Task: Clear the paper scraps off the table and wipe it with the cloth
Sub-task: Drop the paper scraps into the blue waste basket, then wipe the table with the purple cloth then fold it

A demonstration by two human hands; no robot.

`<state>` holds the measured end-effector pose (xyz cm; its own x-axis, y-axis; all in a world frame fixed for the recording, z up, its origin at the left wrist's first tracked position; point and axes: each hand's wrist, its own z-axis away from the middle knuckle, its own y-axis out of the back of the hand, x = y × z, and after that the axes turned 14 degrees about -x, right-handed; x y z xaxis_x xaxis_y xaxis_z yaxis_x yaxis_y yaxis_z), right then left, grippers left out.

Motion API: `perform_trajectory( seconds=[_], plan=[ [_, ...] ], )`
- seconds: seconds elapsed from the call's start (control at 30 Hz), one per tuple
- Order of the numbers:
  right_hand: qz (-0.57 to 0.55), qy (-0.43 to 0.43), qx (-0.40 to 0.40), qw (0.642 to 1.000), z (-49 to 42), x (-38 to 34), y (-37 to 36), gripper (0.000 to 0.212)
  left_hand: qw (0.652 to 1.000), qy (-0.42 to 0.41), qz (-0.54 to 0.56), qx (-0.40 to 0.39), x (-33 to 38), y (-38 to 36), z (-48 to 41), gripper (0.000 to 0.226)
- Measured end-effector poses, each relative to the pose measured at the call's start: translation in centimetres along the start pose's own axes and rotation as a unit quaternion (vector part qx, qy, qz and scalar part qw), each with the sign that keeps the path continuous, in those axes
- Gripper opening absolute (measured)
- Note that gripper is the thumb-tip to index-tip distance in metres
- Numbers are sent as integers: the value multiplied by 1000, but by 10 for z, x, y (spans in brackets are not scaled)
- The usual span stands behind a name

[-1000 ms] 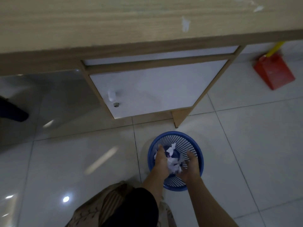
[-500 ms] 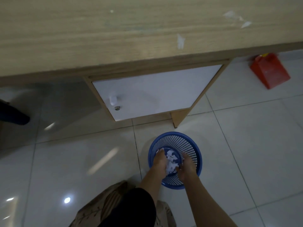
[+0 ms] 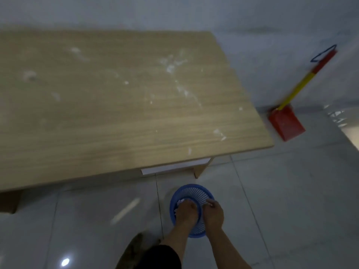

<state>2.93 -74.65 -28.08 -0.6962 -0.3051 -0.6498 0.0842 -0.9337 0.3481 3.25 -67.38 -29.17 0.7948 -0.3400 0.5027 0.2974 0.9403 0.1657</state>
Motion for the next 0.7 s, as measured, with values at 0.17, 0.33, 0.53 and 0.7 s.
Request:
perform_trajectory(
  seconds=[0.17, 0.33, 0.53, 0.7],
  plan=[
    [49, 72, 79, 993, 71, -63, 11, 24, 992, -117, -38, 43, 35, 29, 101, 36],
    [47, 169, 115, 978, 113, -111, 4, 23, 974, -193, -81, 91, 63, 78, 153, 15],
    [95, 282, 88, 951, 147, -188, -28, 21, 950, -243, -80, 176, 82, 154, 187, 6],
    [129, 381, 86, 911, 157, -250, -84, 26, 914, -293, -84, 269, 72, 240, 198, 17]
  ],
)
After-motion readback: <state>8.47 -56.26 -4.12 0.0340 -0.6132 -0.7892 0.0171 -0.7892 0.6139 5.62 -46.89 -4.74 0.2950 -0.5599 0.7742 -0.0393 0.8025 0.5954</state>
